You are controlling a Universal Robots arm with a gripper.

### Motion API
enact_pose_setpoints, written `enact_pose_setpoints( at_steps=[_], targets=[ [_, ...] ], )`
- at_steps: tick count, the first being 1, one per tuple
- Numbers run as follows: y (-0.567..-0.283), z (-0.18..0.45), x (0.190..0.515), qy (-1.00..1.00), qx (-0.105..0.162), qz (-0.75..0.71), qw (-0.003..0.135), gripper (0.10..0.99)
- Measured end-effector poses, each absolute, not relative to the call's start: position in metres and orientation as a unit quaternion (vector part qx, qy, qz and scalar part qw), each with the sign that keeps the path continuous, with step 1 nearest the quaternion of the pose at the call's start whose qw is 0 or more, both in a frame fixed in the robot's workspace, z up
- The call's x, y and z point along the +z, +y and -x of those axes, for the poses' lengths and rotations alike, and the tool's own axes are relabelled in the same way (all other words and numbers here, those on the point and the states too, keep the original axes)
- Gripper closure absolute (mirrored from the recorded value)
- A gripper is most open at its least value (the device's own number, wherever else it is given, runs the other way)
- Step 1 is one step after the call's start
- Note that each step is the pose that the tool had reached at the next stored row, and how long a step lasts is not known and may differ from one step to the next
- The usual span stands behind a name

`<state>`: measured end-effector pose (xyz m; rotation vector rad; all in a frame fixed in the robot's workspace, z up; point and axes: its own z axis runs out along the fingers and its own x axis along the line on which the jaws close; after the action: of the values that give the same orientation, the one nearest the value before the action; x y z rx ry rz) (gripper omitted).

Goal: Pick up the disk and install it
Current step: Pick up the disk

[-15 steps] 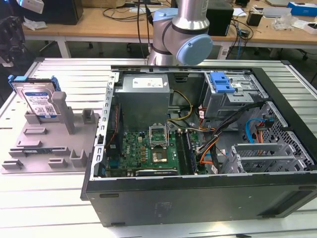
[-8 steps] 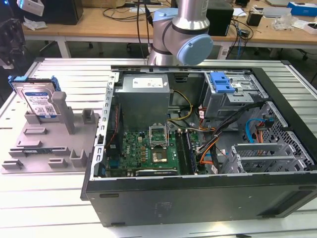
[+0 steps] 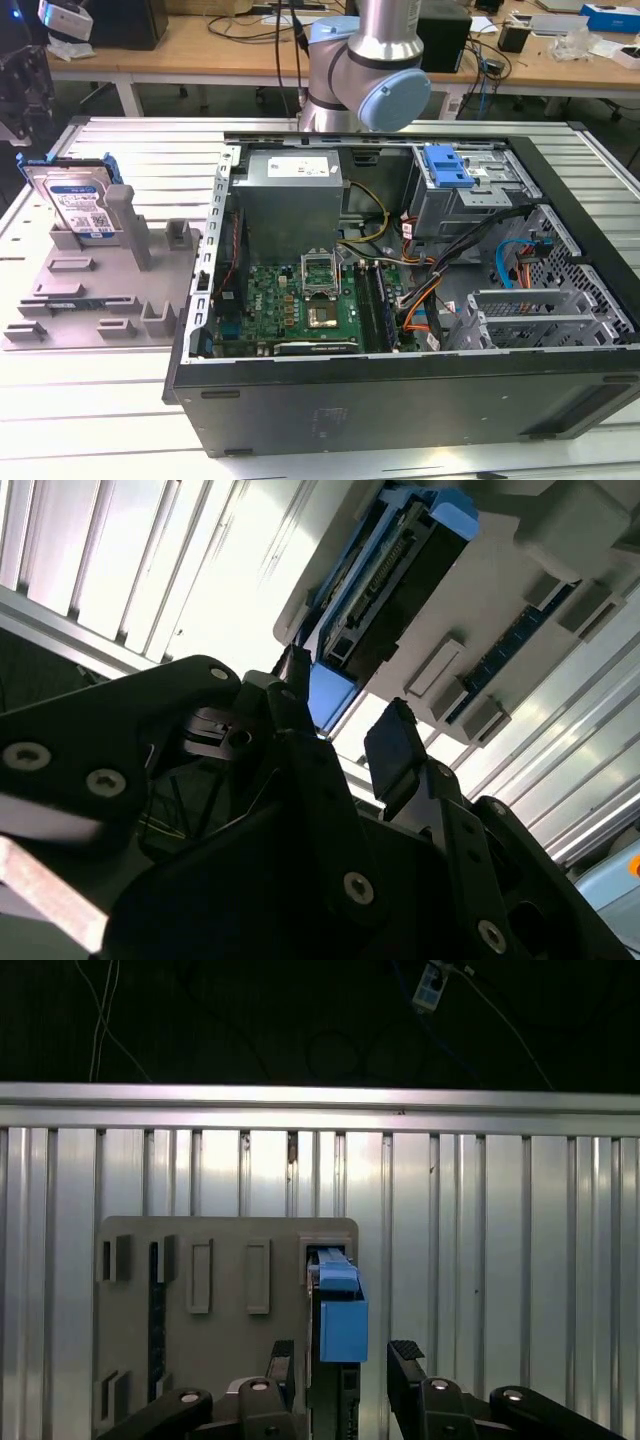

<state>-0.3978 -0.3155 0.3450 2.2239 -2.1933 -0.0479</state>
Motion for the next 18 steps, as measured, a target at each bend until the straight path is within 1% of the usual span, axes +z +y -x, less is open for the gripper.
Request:
enact_pose_setpoints(
  at_steps=[18],
  targets=[
    [-0.311, 0.402, 0.325, -0.702, -0.015, -0.712, 0.009, 0.588]
  ],
)
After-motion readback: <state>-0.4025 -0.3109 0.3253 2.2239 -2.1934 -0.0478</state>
